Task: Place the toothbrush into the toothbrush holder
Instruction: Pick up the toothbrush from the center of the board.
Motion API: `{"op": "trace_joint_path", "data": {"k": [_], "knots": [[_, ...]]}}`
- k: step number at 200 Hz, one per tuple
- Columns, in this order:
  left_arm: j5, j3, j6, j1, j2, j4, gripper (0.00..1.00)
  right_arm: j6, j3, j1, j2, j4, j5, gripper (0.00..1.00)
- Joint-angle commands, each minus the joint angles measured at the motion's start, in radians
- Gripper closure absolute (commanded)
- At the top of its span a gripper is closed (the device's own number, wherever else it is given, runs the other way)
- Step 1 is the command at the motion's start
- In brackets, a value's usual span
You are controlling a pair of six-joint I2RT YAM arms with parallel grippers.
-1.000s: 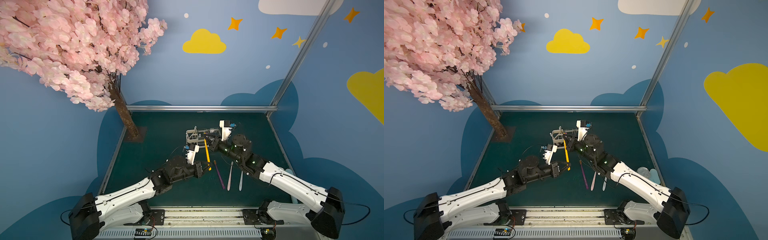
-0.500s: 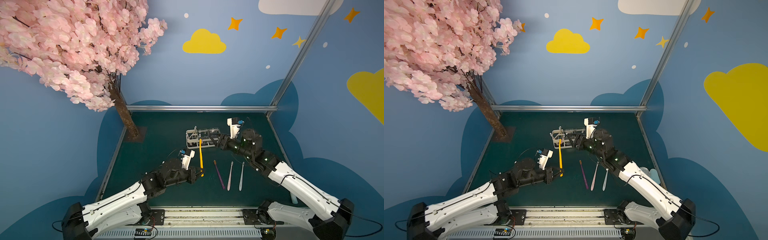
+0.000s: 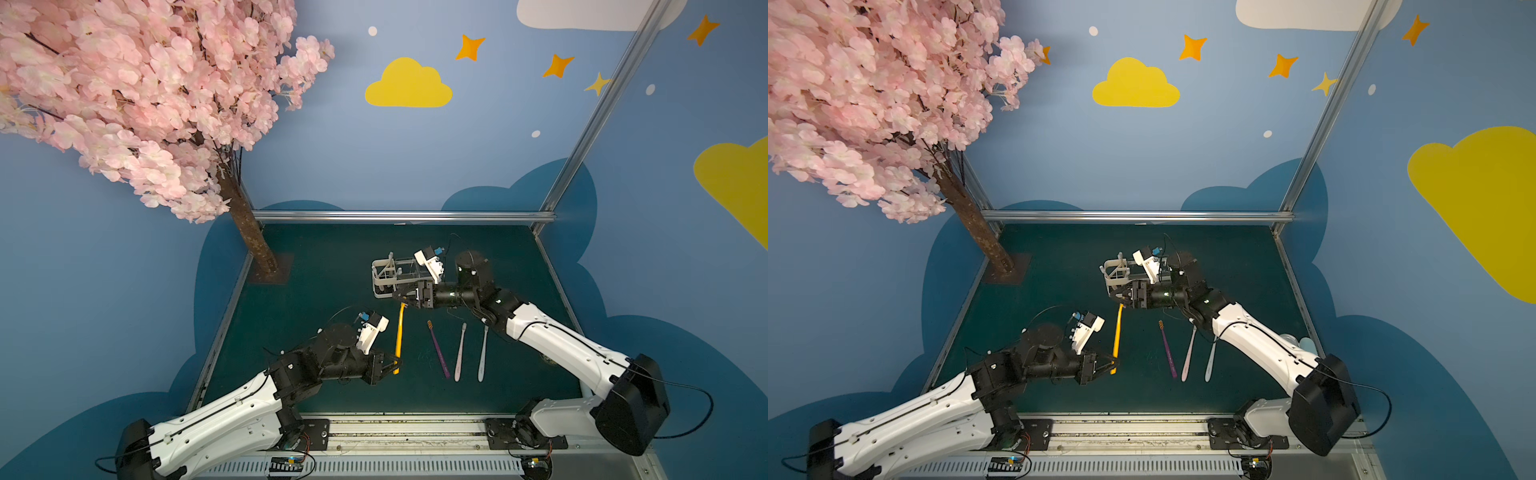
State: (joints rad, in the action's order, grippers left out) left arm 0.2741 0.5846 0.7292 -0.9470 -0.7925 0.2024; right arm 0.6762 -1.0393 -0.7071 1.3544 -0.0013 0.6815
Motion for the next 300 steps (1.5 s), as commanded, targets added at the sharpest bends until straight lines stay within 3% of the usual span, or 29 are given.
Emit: {"op": "trace_joint_path", "data": {"k": [1, 90, 211, 251, 300], "knots": [[0.019, 0.004, -0.013, 0.006, 0.01, 0.0, 0.98, -0.003, -0.022, -0.009, 0.0, 0.05, 0.068, 0.41], [0.025, -0.034, 0.063, 0.063, 0.044, -0.045, 0.98, 0.0, 0.024, -0.029, -0.008, 0.123, 0.092, 0.63], [0.046, -0.035, 0.067, 0.086, 0.044, -0.051, 0.97, -0.027, -0.003, -0.038, 0.008, 0.095, 0.112, 0.9], [0.042, -0.033, 0.064, 0.091, 0.052, -0.032, 0.83, -0.034, -0.007, -0.036, 0.002, 0.09, 0.095, 1.0], [0.029, 0.036, 0.001, 0.117, 0.069, 0.097, 0.47, -0.113, -0.022, -0.028, -0.052, 0.008, -0.027, 1.0]]}}
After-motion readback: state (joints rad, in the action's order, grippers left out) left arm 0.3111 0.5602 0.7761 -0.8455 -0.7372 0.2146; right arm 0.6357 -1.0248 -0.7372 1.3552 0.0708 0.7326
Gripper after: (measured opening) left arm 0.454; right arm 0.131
